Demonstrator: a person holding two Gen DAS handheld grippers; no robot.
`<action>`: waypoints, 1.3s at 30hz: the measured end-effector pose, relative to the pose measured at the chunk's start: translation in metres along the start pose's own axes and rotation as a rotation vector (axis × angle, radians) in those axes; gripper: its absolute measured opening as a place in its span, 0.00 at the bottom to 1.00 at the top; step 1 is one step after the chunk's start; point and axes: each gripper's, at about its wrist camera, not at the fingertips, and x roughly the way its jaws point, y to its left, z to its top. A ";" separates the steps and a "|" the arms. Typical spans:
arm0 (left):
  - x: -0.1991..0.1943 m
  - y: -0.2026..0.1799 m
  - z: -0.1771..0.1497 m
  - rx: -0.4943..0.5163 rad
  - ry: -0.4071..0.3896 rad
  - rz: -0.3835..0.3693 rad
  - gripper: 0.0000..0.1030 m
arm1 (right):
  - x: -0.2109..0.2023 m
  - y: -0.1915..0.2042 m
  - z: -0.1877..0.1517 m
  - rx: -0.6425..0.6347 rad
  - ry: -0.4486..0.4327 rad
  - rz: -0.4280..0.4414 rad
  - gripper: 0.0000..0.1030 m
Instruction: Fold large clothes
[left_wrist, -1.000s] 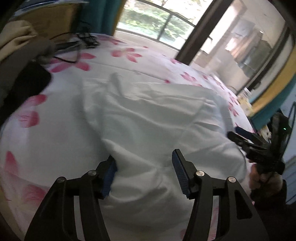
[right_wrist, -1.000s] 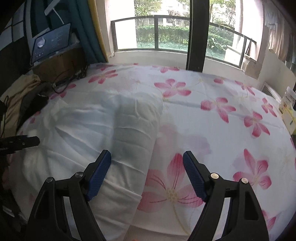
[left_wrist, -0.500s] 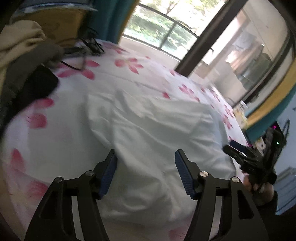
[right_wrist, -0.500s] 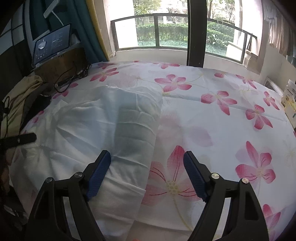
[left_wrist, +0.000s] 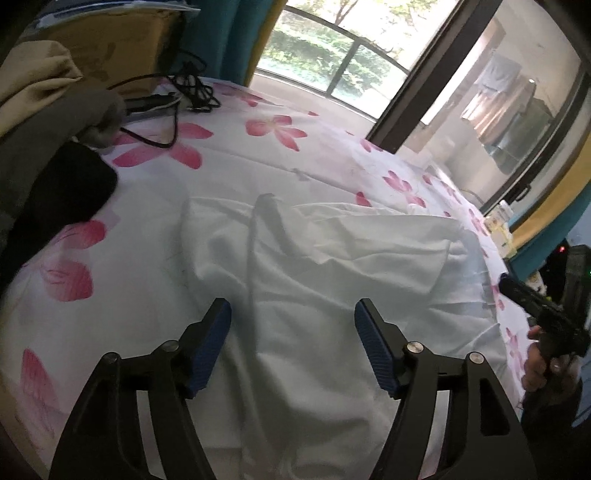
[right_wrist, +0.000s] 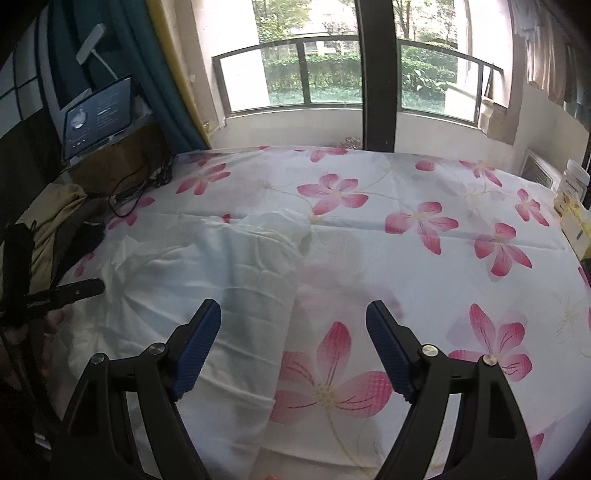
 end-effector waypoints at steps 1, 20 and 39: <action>0.002 0.000 0.000 -0.008 0.008 -0.020 0.71 | 0.004 -0.002 0.000 0.011 0.012 0.001 0.78; 0.025 -0.037 0.003 0.120 0.095 -0.106 0.72 | 0.059 -0.001 -0.013 0.056 0.096 0.095 0.78; 0.051 -0.080 -0.007 0.214 0.113 -0.195 0.48 | 0.068 0.022 -0.011 -0.018 0.078 0.203 0.53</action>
